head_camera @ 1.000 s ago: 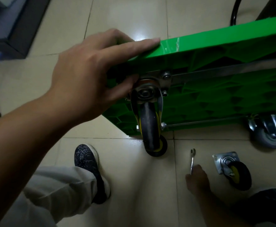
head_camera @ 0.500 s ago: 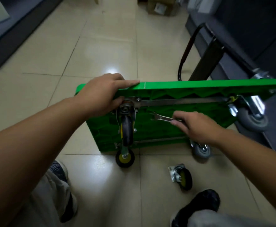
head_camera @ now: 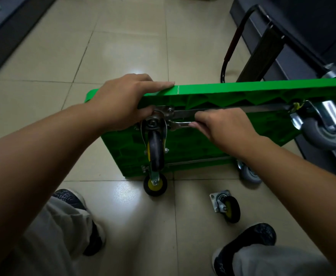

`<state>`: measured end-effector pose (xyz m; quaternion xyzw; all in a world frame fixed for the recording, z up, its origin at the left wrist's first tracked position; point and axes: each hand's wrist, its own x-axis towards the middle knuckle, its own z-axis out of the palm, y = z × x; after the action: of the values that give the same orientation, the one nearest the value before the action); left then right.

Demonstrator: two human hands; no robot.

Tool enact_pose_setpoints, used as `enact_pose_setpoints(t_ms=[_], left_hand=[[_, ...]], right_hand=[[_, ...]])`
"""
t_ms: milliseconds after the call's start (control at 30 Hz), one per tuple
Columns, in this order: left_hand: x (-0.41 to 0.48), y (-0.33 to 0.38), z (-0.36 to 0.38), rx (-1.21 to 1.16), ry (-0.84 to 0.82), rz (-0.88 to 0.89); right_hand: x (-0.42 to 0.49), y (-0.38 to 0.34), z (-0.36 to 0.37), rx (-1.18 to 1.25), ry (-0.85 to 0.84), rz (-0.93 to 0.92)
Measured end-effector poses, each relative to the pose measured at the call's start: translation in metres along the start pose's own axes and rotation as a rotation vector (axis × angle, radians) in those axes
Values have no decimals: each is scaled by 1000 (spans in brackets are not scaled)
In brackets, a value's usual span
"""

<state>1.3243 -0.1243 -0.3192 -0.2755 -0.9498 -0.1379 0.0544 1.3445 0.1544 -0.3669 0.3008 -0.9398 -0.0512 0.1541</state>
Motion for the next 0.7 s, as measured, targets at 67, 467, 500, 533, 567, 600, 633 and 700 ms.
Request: enact_pose_setpoints(t_ms=[67,467,500,533,567,600,633,700], left_hand=[[-1,-1,0,2,1,5],[-4,2,4,35,42,7],[-3,2,5,36,45,9],[-3,1,5,36,46,8],[-2,1,5,36,45,6],[-2,1,5,37,43,4],[-2,0,5,41,42,3],[-2,0,6,48,45,9]], right_hand=[[4,-1,3,-29,-4,-24],[-7,-7,47,18,123,121],[-10,-11,54,53,148,158],[-14,-16,62,107,162,197],[-18,-23,69,177,170,245],[-21,-32,78,260,175,306],[-24,-42,86,356,175,378],[-26,-62,105,617,151,542]])
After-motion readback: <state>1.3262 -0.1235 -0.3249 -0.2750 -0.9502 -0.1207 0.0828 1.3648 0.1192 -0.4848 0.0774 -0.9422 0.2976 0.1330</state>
